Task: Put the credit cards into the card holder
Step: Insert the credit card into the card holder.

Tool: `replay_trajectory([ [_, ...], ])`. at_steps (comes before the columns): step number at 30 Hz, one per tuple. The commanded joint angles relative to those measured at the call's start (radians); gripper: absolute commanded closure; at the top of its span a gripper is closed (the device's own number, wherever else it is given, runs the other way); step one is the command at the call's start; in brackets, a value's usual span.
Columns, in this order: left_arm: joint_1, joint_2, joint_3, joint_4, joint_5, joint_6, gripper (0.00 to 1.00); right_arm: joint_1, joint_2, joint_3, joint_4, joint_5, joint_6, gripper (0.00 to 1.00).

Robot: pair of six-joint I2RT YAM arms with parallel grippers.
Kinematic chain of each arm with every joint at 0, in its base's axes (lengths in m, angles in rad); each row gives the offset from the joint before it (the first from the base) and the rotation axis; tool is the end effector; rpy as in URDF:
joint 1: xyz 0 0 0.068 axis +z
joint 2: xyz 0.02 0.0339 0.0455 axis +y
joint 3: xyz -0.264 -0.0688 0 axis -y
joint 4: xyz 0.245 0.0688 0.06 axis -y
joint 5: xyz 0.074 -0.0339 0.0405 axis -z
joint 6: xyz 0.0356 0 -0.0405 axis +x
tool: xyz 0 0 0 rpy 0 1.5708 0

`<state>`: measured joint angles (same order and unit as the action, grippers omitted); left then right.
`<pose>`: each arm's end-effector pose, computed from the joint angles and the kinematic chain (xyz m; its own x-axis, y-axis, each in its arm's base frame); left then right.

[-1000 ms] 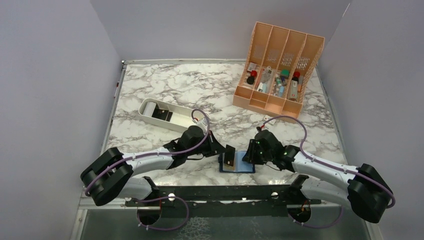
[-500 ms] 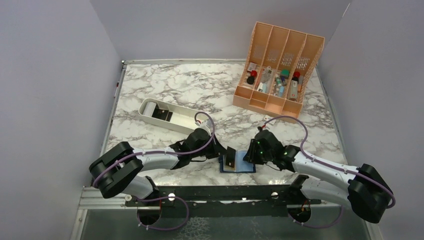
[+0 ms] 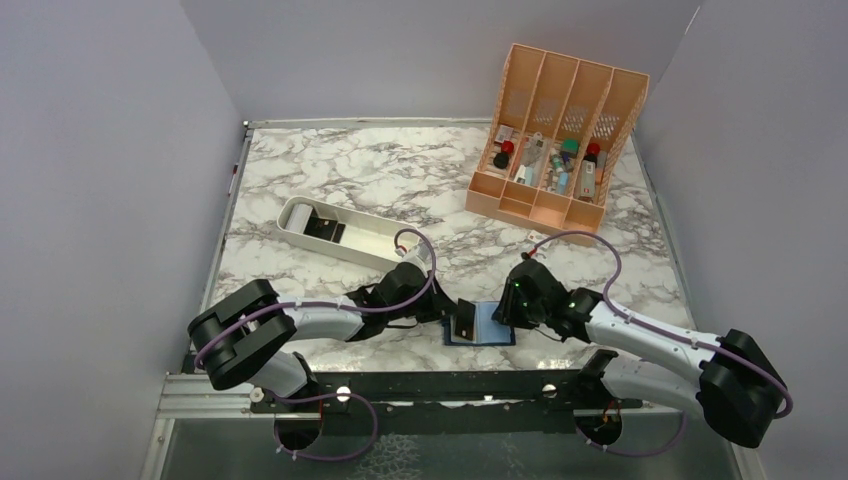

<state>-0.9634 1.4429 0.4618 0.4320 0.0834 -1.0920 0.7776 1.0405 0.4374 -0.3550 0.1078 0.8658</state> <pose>0.1493 -0.2200 0.1480 -0.8995 -0.2556 -0.3544 0.1313 0.6155 -0.7771 0.1347 0.1272 0.1622 -0.8754 0.2007 -0.4397 0.0206 0.9244 0.3809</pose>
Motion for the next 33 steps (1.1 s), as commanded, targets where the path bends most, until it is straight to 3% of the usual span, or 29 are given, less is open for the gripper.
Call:
replay_trajectory([
  [1,-0.015,-0.004,0.014,0.044,-0.045,-0.009,1.0,0.003,-0.015,0.013,-0.076,0.046,0.01,0.63],
  [9,-0.014,-0.001,-0.009,0.042,-0.065,-0.006,1.0,0.003,-0.057,0.06,-0.136,0.076,0.011,0.63],
  [24,-0.048,-0.007,0.017,0.063,-0.057,-0.05,1.0,0.003,-0.01,-0.027,-0.097,0.028,0.077,0.62],
  [33,-0.063,0.029,0.007,0.103,-0.085,-0.077,1.0,0.002,-0.018,-0.092,-0.029,-0.023,0.091,0.69],
])
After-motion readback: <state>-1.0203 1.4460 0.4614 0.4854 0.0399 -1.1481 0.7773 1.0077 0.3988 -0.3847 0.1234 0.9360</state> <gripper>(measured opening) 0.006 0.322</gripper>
